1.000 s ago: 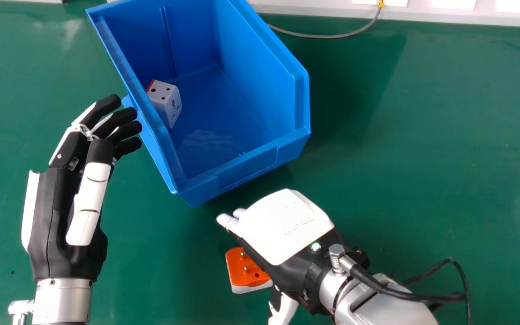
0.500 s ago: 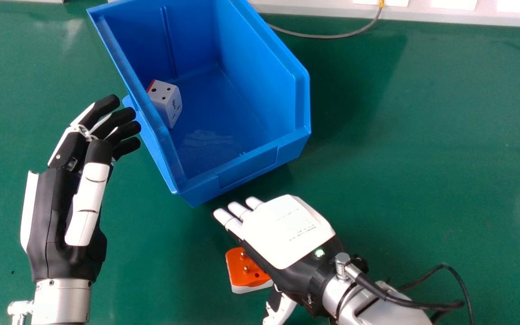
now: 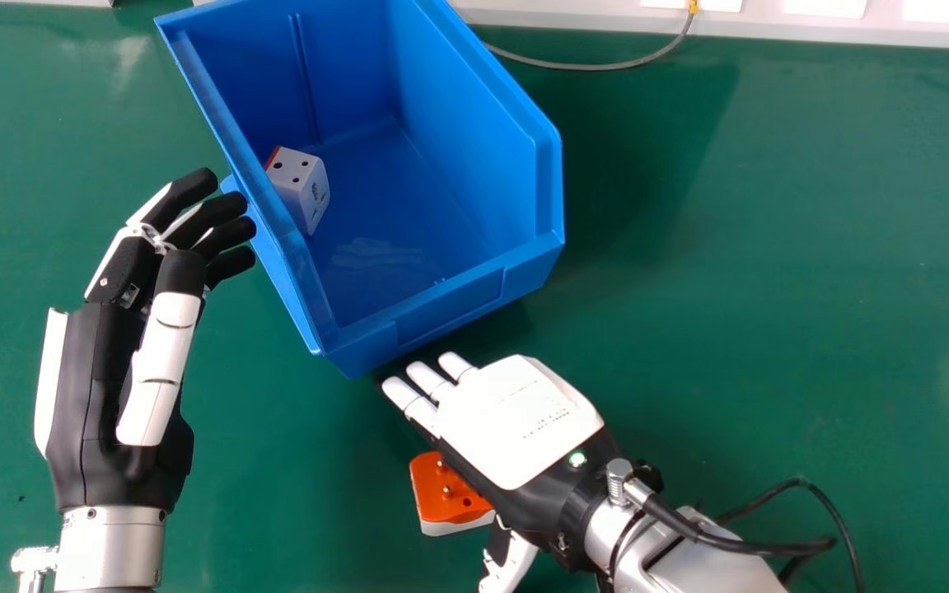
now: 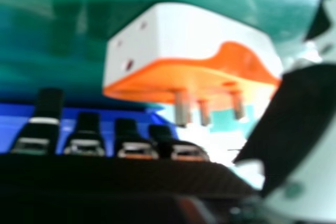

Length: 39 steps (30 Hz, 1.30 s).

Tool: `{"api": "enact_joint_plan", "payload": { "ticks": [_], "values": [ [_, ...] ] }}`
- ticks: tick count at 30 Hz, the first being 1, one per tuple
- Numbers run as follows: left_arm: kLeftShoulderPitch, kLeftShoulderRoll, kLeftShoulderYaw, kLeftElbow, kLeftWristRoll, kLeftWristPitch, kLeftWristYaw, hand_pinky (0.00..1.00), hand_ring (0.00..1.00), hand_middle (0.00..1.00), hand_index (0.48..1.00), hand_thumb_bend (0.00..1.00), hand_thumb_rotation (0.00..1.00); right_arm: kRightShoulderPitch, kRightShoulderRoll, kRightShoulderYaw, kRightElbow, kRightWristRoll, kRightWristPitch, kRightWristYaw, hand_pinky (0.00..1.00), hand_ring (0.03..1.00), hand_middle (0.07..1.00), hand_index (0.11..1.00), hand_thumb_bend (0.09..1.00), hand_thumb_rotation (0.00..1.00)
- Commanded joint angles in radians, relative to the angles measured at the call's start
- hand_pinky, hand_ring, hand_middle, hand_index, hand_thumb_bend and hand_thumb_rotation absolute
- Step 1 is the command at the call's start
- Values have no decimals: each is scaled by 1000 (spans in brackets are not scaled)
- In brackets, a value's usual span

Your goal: Pick all objects and put in blue box

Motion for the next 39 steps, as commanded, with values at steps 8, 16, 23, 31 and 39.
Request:
{"api": "enact_joint_plan", "payload": {
  "ticks": [8, 16, 23, 31, 39],
  "values": [
    [6, 0, 1, -15, 0, -11, -3, 766, 776, 781, 788, 651, 698, -3, -14, 30, 53, 5, 13, -52, 820, 960, 985, 967, 954, 299],
    [4, 1, 3, -5, 1, -19, -5, 771, 777, 781, 791, 646, 696, -10, -21, 41, 59, 19, 24, -44, 818, 951, 977, 960, 947, 300],
    [4, 1, 4, -6, -13, -12, -12, 770, 775, 781, 790, 643, 694, -14, -25, 51, 56, 22, 34, -40, 819, 950, 974, 958, 948, 301],
    [4, 2, 6, -2, -11, -20, -13, 771, 774, 780, 789, 638, 683, -16, -26, 56, 48, 26, 43, -30, 823, 953, 976, 957, 943, 300],
    [6, 1, 6, -5, -8, -21, -9, 769, 773, 779, 789, 641, 685, -17, -29, 61, 43, 29, 49, -27, 822, 953, 976, 955, 945, 301]
  ]
}}
